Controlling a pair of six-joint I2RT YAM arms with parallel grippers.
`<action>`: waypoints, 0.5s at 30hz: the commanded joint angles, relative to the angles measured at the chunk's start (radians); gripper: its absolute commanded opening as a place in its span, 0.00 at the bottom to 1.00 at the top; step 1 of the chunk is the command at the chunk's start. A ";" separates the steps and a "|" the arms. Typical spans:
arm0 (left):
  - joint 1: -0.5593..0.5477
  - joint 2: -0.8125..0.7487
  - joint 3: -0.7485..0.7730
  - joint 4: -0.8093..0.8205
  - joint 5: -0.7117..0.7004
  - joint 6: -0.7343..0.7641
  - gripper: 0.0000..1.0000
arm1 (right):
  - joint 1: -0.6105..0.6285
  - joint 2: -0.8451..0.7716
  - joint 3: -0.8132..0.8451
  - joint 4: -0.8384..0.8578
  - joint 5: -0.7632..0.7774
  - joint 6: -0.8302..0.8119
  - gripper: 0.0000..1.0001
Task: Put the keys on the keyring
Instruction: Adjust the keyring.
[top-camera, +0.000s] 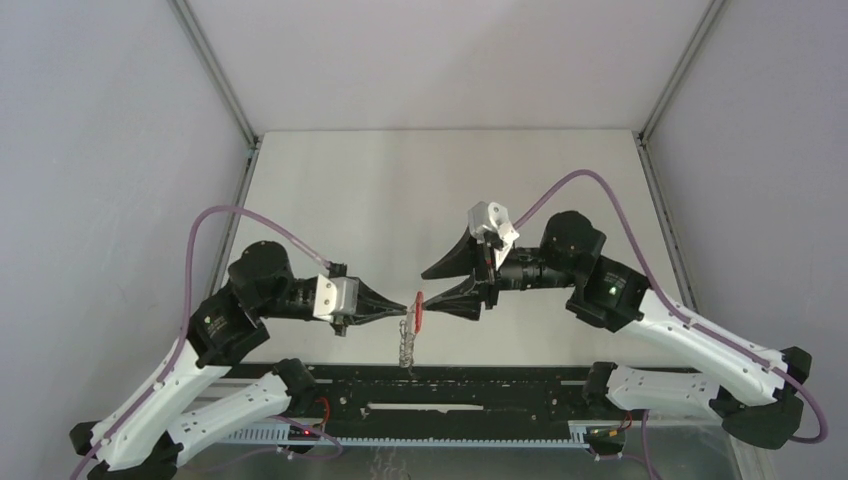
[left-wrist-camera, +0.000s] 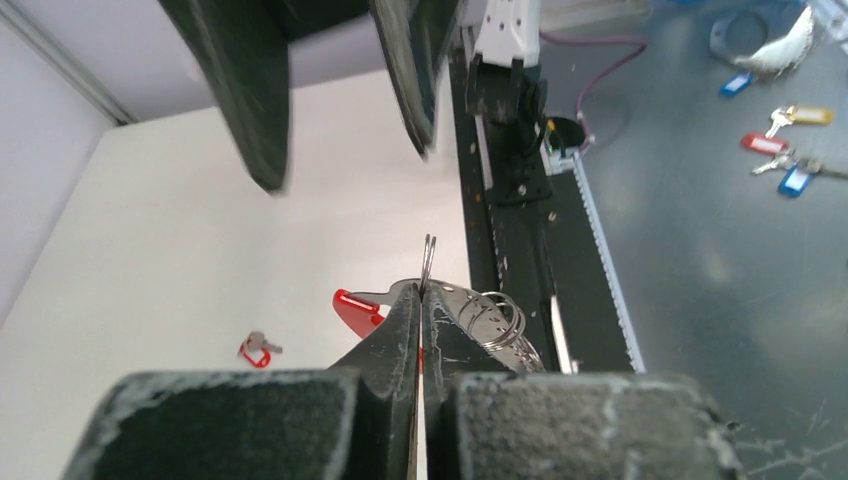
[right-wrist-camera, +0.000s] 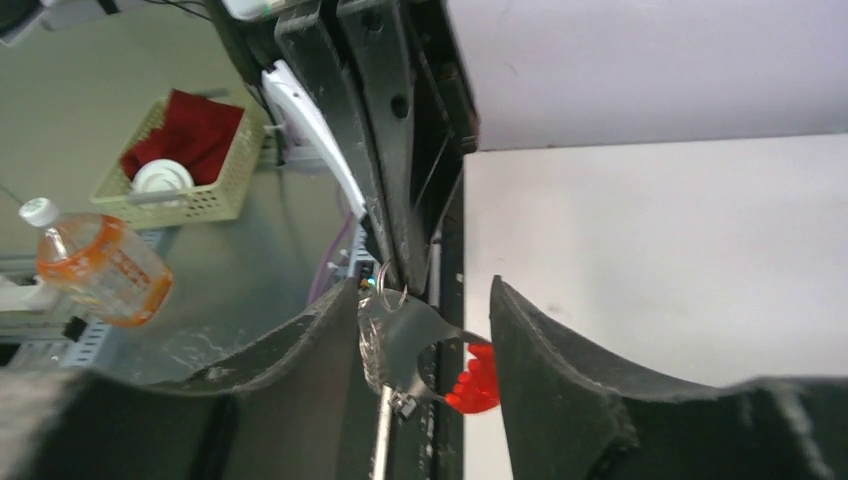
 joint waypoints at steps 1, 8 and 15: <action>0.006 0.033 0.052 -0.144 -0.062 0.191 0.00 | -0.015 0.044 0.197 -0.361 0.049 -0.188 0.61; 0.006 0.082 0.113 -0.201 -0.142 0.230 0.00 | 0.070 0.186 0.395 -0.655 0.204 -0.356 0.59; 0.005 0.081 0.115 -0.191 -0.150 0.193 0.00 | 0.111 0.241 0.435 -0.658 0.218 -0.402 0.46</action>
